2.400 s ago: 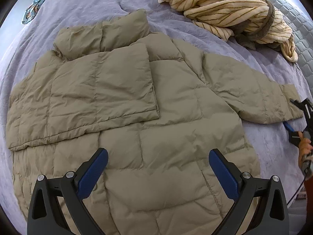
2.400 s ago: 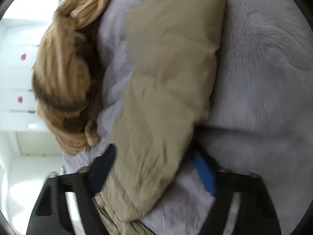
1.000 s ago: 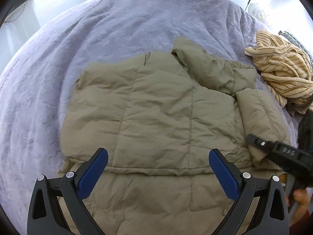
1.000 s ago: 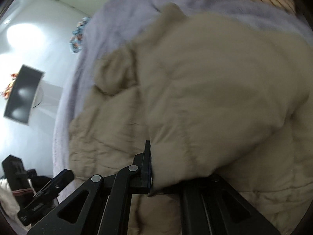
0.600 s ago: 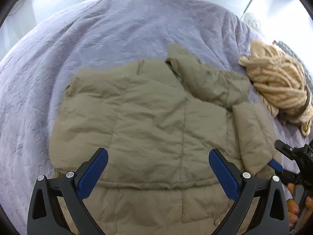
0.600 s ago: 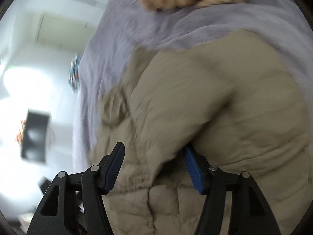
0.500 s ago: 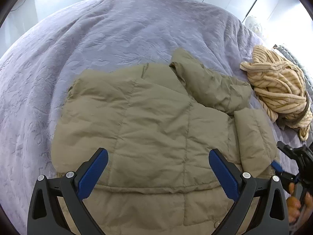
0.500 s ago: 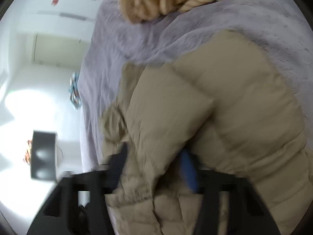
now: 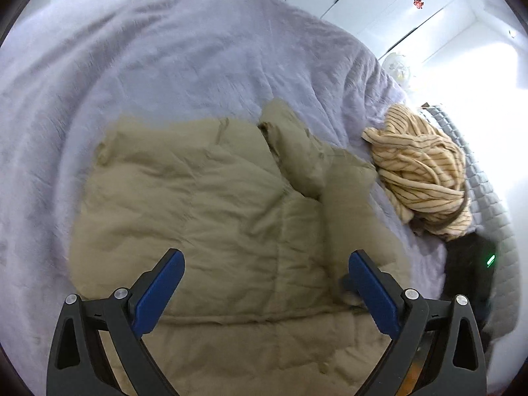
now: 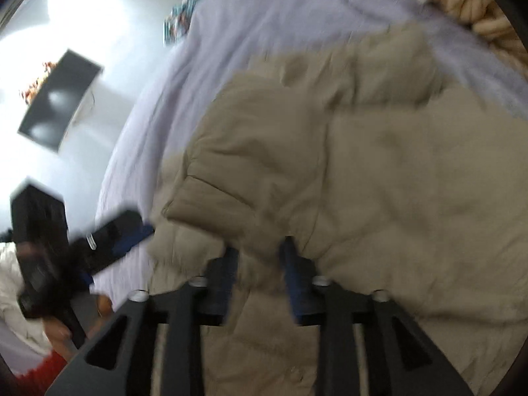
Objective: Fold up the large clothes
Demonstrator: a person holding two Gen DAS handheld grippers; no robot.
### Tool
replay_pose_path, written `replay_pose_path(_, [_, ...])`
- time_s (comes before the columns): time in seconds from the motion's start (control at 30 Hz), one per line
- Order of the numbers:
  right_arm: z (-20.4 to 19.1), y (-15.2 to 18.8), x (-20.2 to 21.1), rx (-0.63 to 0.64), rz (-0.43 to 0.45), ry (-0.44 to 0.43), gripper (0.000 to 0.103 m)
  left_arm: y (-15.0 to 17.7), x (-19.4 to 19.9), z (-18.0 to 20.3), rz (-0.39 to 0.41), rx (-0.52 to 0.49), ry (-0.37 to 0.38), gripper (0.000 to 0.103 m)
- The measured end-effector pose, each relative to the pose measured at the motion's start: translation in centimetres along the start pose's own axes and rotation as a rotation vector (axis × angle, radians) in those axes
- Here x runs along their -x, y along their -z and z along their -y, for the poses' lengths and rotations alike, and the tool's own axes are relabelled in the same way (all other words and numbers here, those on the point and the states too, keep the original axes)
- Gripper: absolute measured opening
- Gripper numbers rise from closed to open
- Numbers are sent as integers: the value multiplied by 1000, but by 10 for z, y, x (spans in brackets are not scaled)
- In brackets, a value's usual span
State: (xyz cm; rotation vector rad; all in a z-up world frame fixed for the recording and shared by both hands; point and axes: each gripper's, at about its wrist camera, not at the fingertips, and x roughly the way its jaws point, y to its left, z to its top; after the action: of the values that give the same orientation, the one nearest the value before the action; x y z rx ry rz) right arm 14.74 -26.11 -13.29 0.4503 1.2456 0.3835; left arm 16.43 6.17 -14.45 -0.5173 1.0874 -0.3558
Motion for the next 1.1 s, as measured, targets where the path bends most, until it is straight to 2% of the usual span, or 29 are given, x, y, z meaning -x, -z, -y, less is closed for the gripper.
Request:
replay_pose_path(0.07, [10,15,5,-35,-15,-19,57,2,-7,2,-36,5,29,100])
replay_pose_path(0.1, [20,22,12,-55,-9,-15,59,4,-10,5,-46,-1,33,100])
replay_pose_path(0.2, [66,43,40,-164,11,23,59,9,-29,15,-88,-33,43,100])
replay_pose_path(0.33, [145,64,84,-399,77,61,59,12,-57,22,-136,-21,51,100])
replay_pose_path(0.43, [190,76,112,-554,160,37,59,11,-74,30,-149,-8,66,99])
replay_pose_path(0.47, [206,79,121,-606,199,29,59,10,-77,32,-148,-7,69,86])
replay_pose_path(0.5, [221,81,127,-651,234,22,59,7,-82,36,-162,-5,72,78])
replay_pose_path(0.53, [231,81,130,-684,256,5,52,6,-87,38,-175,-1,71,57])
replay_pose_path(0.57, [238,80,131,-710,271,-1,17,4,-91,40,-190,5,76,19])
replay_pose_path(0.6, [245,79,133,-724,268,10,7,4,-94,41,-206,9,88,11])
replay_pose_path(0.67, [249,70,133,-708,272,32,7,8,-87,45,-183,-2,90,11])
replay_pose_path(0.73, [240,58,130,-619,262,86,7,15,-77,48,-161,-57,53,11])
replay_pose_path(0.83, [224,45,111,-486,219,169,7,30,-74,40,-176,-88,-4,11])
replay_pose_path(0.93, [225,46,97,-476,203,196,7,33,-79,26,-190,-79,-36,12])
replay_pose_path(1.03, [229,52,100,-501,219,187,7,28,-74,24,-174,-68,-49,12])
replay_pose_path(1.07, [228,53,99,-504,218,185,7,27,-71,23,-169,-76,-58,18])
replay_pose_path(1.1, [227,52,100,-505,214,186,7,26,-65,24,-155,-93,-102,20])
